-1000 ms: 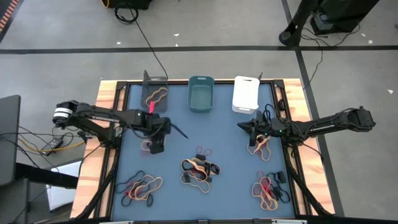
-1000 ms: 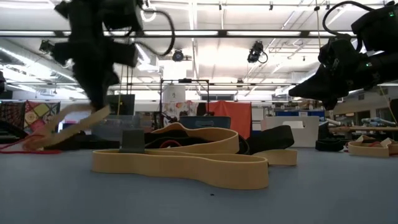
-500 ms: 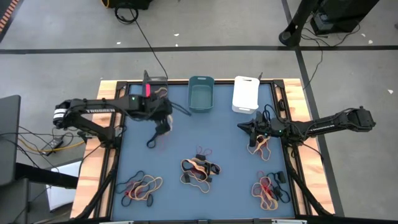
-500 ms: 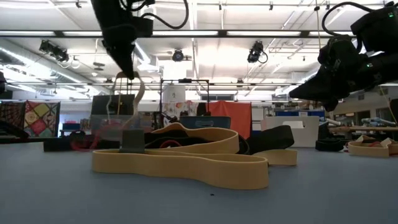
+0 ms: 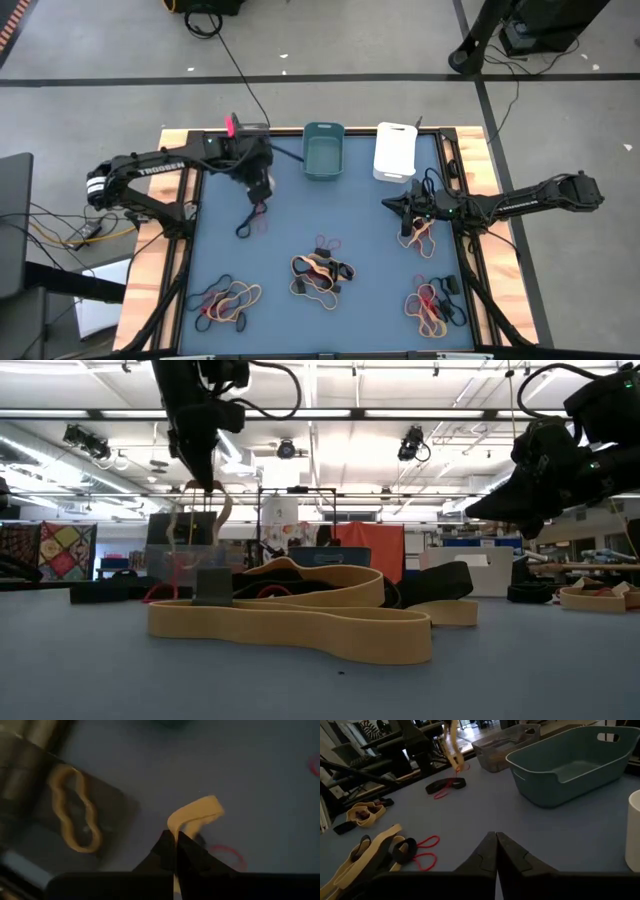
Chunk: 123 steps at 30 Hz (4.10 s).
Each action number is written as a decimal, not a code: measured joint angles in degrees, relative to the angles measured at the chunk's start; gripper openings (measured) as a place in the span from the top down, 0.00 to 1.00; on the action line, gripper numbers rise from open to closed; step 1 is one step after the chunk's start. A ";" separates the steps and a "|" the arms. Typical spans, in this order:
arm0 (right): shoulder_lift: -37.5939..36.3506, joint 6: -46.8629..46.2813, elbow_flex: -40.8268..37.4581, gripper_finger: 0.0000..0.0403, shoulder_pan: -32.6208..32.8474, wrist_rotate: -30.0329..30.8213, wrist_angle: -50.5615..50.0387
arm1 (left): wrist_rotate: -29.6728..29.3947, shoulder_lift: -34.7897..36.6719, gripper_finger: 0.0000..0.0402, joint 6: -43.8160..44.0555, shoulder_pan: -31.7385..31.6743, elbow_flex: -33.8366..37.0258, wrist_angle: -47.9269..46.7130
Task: Sort rubber bands into baskets
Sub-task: Put the yellow rubber band into the black bin
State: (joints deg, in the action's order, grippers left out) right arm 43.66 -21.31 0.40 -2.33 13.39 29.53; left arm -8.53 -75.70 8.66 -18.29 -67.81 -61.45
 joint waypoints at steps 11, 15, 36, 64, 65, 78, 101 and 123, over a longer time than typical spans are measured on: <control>0.00 -0.73 0.00 0.97 0.11 -0.17 -0.14 | 9.93 1.45 0.99 10.93 11.20 0.00 -16.25; 0.04 -1.03 0.00 0.95 0.11 -0.15 0.03 | 5.67 3.73 0.99 12.92 13.84 0.45 -15.03; 0.75 -0.58 0.00 0.98 0.11 0.04 0.42 | -6.76 3.82 0.99 -1.03 -6.10 3.82 4.50; 0.76 0.34 0.00 0.97 0.07 0.24 0.16 | -7.05 -6.76 0.99 -10.13 -28.21 7.71 23.16; 0.74 0.34 0.00 0.97 0.07 0.24 0.17 | -7.06 -7.21 0.99 -10.14 -28.52 8.12 23.48; 0.74 0.08 0.00 0.96 -0.02 0.52 0.21 | -4.47 -9.09 0.95 -11.63 -30.12 9.01 26.29; 0.98 -4.05 0.00 0.97 3.17 5.61 -1.31 | -4.47 -7.00 0.58 -11.67 -27.17 9.01 23.79; 0.97 -1.52 0.00 0.97 3.17 6.62 1.00 | 1.44 4.90 0.59 5.37 16.21 9.03 7.49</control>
State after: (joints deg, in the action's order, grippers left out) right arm 44.63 -22.83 0.40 0.84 20.01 30.53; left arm -7.08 -70.81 14.03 -2.07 -58.78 -53.96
